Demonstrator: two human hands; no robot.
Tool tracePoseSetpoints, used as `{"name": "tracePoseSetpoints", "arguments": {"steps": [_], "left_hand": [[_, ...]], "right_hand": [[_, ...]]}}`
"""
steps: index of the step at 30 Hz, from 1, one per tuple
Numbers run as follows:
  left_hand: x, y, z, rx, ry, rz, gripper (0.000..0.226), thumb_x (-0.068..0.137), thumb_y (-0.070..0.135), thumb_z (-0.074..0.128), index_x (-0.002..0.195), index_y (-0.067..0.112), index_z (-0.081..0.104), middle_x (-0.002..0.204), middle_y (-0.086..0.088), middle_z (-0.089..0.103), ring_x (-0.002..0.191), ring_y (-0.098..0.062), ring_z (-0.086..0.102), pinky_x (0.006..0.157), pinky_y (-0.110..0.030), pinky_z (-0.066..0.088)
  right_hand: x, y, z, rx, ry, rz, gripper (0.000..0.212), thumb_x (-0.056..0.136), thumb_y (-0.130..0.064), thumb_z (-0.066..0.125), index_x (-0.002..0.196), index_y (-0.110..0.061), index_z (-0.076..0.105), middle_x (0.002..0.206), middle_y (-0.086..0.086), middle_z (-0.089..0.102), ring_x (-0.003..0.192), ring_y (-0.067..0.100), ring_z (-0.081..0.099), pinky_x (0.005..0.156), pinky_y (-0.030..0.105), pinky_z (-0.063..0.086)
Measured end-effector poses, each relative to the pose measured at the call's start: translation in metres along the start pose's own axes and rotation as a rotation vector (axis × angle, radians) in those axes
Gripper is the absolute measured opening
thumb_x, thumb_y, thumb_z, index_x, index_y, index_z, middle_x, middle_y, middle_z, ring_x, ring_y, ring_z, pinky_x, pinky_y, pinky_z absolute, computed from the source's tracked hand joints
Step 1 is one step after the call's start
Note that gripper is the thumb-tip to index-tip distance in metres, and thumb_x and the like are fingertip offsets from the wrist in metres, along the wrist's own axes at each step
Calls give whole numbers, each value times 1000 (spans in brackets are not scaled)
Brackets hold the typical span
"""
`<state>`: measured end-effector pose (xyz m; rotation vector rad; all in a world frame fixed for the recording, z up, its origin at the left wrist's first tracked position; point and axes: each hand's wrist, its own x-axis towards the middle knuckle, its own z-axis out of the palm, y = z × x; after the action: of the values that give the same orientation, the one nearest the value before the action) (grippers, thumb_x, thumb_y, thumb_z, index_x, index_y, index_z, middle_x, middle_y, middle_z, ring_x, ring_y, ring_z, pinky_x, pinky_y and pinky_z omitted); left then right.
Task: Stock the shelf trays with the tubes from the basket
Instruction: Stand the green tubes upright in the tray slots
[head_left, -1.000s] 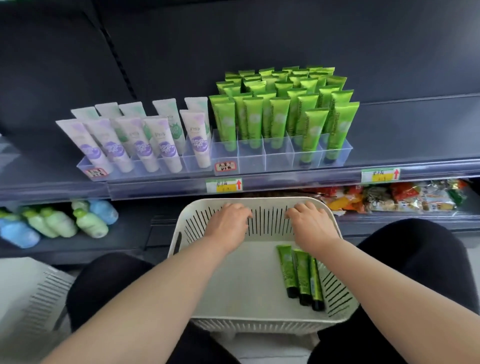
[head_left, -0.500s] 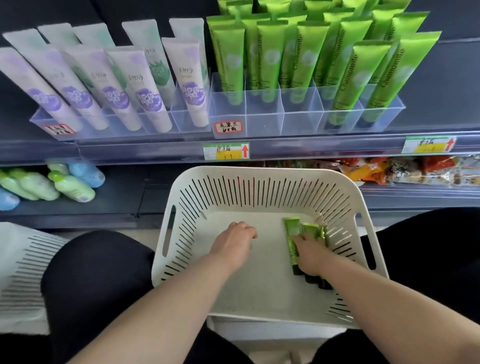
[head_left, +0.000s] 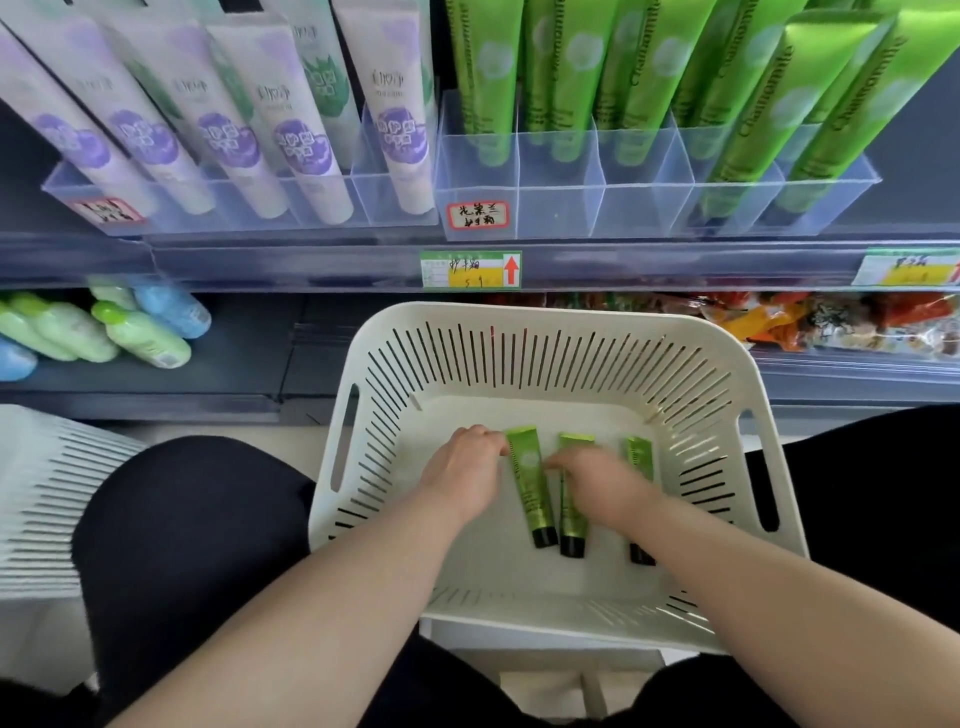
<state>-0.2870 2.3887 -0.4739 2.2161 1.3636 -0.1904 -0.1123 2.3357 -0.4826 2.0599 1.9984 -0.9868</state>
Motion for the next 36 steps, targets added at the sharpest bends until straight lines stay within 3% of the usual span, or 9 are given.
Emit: {"name": "tracePoseSetpoints", "arguments": {"steps": [3, 7, 9, 11, 17, 24, 27, 30, 36], "left_hand": [[0, -1, 1, -7, 9, -10, 38, 96, 4, 47, 130, 18, 56, 129, -4, 54, 119, -22, 47, 98, -34, 40], [0, -1, 2, -9, -5, -16, 35, 97, 9, 48, 131, 16, 55, 131, -4, 52, 122, -23, 46, 99, -33, 39], [-1, -1, 3, -6, -11, -12, 35, 98, 10, 48, 132, 16, 54, 132, -4, 52, 122, -22, 46, 100, -33, 39], [-2, -1, 4, -7, -16, -13, 35, 97, 11, 49, 132, 16, 54, 132, -4, 52, 122, -22, 46, 100, -33, 39], [-1, 0, 7, 15, -51, -22, 34, 98, 13, 50, 131, 16, 54, 131, -4, 52, 121, -23, 47, 99, -34, 39], [-1, 1, 5, 10, -48, -35, 34, 97, 13, 50, 131, 16, 54, 131, -5, 53, 121, -23, 48, 99, -34, 40], [4, 4, -1, 3, -12, -56, 35, 96, 14, 52, 131, 16, 54, 132, -5, 53, 123, -23, 48, 99, -32, 39], [13, 11, -5, -2, -1, -90, 37, 96, 13, 52, 132, 15, 53, 132, -6, 53, 124, -24, 48, 99, -33, 40], [33, 34, -4, 21, -133, -145, 48, 97, 16, 50, 143, 16, 39, 144, -8, 44, 132, -26, 40, 103, -35, 36]], "right_hand": [[3, 18, -16, -92, 135, 160, 58, 85, 5, 48, 138, -18, 44, 136, 8, 46, 127, 26, 41, 103, 37, 41], [7, 40, -11, -155, -21, 351, 67, 88, 6, 35, 149, -11, 17, 154, 24, 11, 141, 43, 17, 114, 46, 25], [9, 43, -5, -106, -87, 412, 71, 88, 5, 36, 151, -10, 7, 153, 26, 10, 137, 44, 27, 110, 47, 33], [9, 41, -2, -109, -57, 398, 69, 86, 3, 38, 149, -7, 12, 145, 24, 29, 125, 42, 42, 102, 46, 42], [5, 29, 4, -260, -72, 217, 51, 83, 0, 45, 132, -14, 42, 129, 12, 41, 120, 31, 40, 93, 41, 44], [6, 16, -22, -47, -97, 282, 43, 86, 0, 52, 128, -8, 47, 125, 13, 48, 107, 29, 57, 86, 34, 51], [-2, 5, -53, -44, 5, 189, 37, 90, -6, 54, 126, -12, 53, 122, 10, 55, 103, 25, 59, 80, 30, 49], [-23, -5, -86, -27, 84, 38, 34, 90, -15, 58, 124, -20, 59, 116, 5, 59, 104, 23, 58, 88, 33, 48], [-59, -3, -98, -61, 115, -60, 30, 90, -19, 58, 118, -28, 60, 112, -4, 59, 101, 19, 57, 86, 34, 49]]}}
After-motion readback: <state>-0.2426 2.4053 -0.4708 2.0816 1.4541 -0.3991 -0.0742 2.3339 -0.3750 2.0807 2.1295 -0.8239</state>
